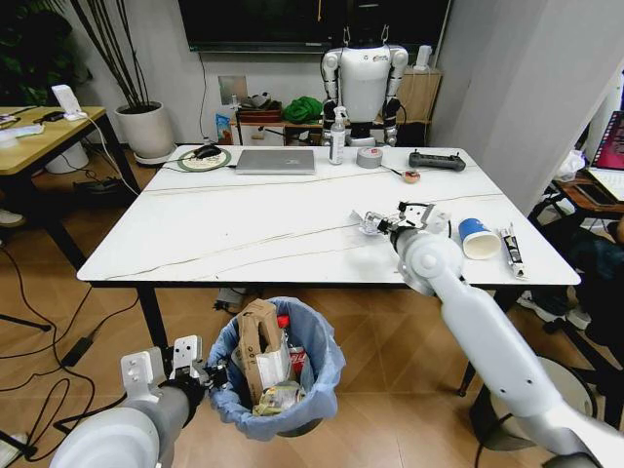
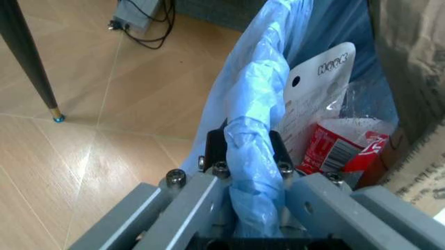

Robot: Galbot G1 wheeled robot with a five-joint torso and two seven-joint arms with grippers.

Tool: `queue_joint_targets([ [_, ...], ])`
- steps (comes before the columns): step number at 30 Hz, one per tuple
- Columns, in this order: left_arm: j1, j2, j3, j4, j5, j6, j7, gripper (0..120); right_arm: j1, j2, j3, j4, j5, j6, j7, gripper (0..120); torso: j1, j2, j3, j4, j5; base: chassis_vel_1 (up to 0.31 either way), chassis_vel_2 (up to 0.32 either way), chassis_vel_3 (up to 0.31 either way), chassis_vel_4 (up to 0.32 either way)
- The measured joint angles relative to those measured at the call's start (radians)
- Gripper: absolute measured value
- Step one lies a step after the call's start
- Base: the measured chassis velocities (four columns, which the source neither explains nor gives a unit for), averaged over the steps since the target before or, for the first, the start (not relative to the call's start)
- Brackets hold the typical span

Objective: Pick up the trash bin and place the trash from the table into it.

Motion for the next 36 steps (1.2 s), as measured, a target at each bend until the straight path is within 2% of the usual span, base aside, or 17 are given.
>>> queue_joint_targets([
  [3,-0.007,0.003,-0.002,0.0,-0.006,0.0,0.001,0,0.014,0.033,0.001,-0.071,-0.034,0.013,-0.007,100,0.0,0.0,0.0,0.0,0.0001,0.0,0.0,0.0,0.0],
  [8,-0.011,0.005,-0.004,0.0,-0.01,0.0,0.003,0,0.022,0.046,0.001,-0.1,-0.058,0.018,-0.029,99,0.0,0.0,0.0,-0.0002,0.0,0.0,0.0,0.0,0.0],
  [10,-0.014,0.007,-0.006,0.0,-0.011,0.0,0.005,0,0.028,0.056,0.001,-0.121,-0.08,0.02,-0.043,88,0.0,0.0,0.0,-0.0001,0.0,0.0,0.0,0.0,0.0],
  [12,-0.015,0.008,-0.007,0.0,-0.012,0.0,0.006,0,0.03,0.059,0.001,-0.125,-0.086,0.021,-0.047,86,0.0,0.0,0.0,-0.0001,0.0,0.0,0.0,0.0,0.0],
  [15,-0.018,0.011,-0.01,0.0,-0.013,0.0,0.009,0,0.037,0.064,-0.003,-0.144,-0.11,0.022,-0.062,73,0.0,0.0,0.0,-0.0001,0.0,0.0,0.0,0.0,0.0],
  [16,-0.018,0.011,-0.011,0.0,-0.013,0.0,0.011,0,0.04,0.065,-0.004,-0.151,-0.12,0.024,-0.069,67,0.0,0.0,0.0,-0.0001,0.0,0.0,0.0,0.0,0.0],
  [18,-0.018,0.011,-0.011,0.0,-0.011,0.0,0.011,0,0.041,0.066,-0.005,-0.157,-0.128,0.025,-0.073,65,0.0,0.0,0.0,-0.0001,0.0,0.0,0.0,0.0,0.0],
  [20,-0.02,0.011,-0.011,0.0,-0.01,0.0,0.011,0,0.045,0.068,-0.006,-0.17,-0.14,0.027,-0.081,58,0.0,0.0,0.0,-0.0001,0.0001,0.0,0.0,0.0,0.0],
  [21,-0.022,0.012,-0.011,0.0,-0.01,0.0,0.012,0,0.046,0.069,-0.006,-0.177,-0.146,0.028,-0.084,50,0.0,0.0,0.0,-0.0001,0.0001,0.0,0.0,0.0,0.0],
  [23,-0.024,0.013,-0.011,0.0,-0.01,0.0,0.014,0,0.047,0.069,-0.006,-0.18,-0.152,0.028,-0.086,47,0.0,0.0,0.0,-0.0001,0.0001,0.0,0.0,0.0,0.0],
  [24,-0.026,0.015,-0.01,0.0,-0.01,0.0,0.016,0,0.047,0.068,-0.006,-0.182,-0.162,0.028,-0.091,39,0.0,0.0,0.0,-0.0001,0.0002,0.0,0.0,0.0,0.0],
  [28,-0.028,0.015,-0.009,0.0,-0.01,0.0,0.017,0,0.047,0.066,-0.007,-0.185,-0.179,0.03,-0.099,29,0.0,0.0,0.0,-0.0001,0.0002,0.0,0.0,0.0,0.0],
  [29,-0.028,0.015,-0.009,0.0,-0.01,0.0,0.017,0,0.047,0.065,-0.007,-0.185,-0.186,0.031,-0.102,22,0.0,0.0,0.0,-0.0001,0.0002,0.0,0.0,0.0,0.0],
  [30,-0.028,0.015,-0.009,0.0,-0.01,0.0,0.017,0,0.047,0.065,-0.007,-0.185,-0.19,0.031,-0.103,22,0.0,0.0,0.0,-0.0001,0.0002,0.0,0.0,0.0,0.0],
  [31,-0.028,0.015,-0.009,0.0,-0.01,0.0,0.017,0,0.046,0.064,-0.007,-0.185,-0.198,0.033,-0.108,13,0.0,0.0,0.0,-0.0001,0.0002,0.0,0.0,0.0,0.0],
  [32,-0.028,0.015,-0.009,0.0,-0.01,0.0,0.017,0,0.046,0.063,-0.007,-0.185,-0.201,0.033,-0.109,13,0.0,0.0,0.0,0.0,0.0002,0.0,0.0,0.0,0.0],
  [36,-0.028,0.015,-0.008,0.0,-0.009,0.0,0.017,0,0.038,0.047,-0.007,-0.154,-0.22,0.04,-0.132,0,0.0,0.0,0.0,-0.0001,0.0004,0.0,0.0,0.0,0.0],
])
